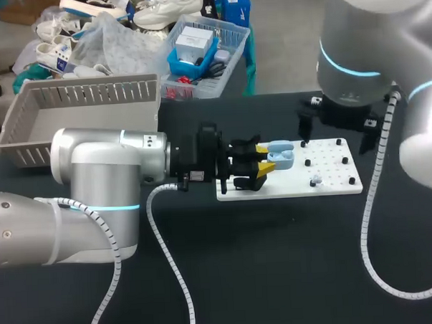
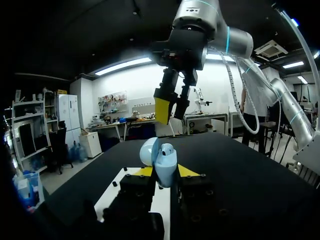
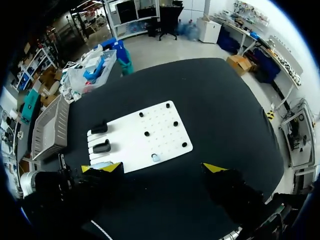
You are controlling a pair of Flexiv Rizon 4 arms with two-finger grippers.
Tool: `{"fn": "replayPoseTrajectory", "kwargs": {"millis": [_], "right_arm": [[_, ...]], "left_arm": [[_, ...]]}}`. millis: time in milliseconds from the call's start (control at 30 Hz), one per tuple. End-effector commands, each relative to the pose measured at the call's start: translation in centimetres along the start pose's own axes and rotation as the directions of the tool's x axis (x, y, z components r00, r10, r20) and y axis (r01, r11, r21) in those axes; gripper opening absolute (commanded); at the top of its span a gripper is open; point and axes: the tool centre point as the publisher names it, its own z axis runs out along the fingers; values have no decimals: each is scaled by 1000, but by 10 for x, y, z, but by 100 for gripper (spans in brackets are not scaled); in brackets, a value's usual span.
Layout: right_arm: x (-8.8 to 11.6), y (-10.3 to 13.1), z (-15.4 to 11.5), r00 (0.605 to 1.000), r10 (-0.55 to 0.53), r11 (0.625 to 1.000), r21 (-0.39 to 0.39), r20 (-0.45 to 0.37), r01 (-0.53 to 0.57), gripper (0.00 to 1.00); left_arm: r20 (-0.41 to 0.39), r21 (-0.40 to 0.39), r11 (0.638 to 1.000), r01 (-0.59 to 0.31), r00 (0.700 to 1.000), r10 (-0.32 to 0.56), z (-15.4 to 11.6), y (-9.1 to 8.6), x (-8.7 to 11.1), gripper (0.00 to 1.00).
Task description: Pick up each earbud case from the left stands, insert the matching earbuds, close the lid, and place the case in the box.
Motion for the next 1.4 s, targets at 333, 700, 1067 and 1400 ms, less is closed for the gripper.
{"fn": "replayPoseTrajectory", "kwargs": {"millis": [333, 700, 1067, 1400], "right_arm": [[20, -40, 33, 993, 80, 979, -194, 91, -61, 88], [19, -34, 52, 996, 67, 969, -240, 56, -52, 83], [19, -29, 50, 997, 45, 968, -247, 55, -30, 82], [18, -22, 49, 998, 21, 965, -263, 51, -7, 81]], "left_arm": [[0, 0, 1000, 0, 1000, 0, 0, 0, 0, 0], [-10, 5, 1000, 0, 1000, 0, 0, 4, 5, 0], [-10, 5, 1000, -12, 1000, 12, 4, 12, 8, 0], [-10, -14, 1000, -14, 1000, 14, 4, 11, 10, 0]]}}
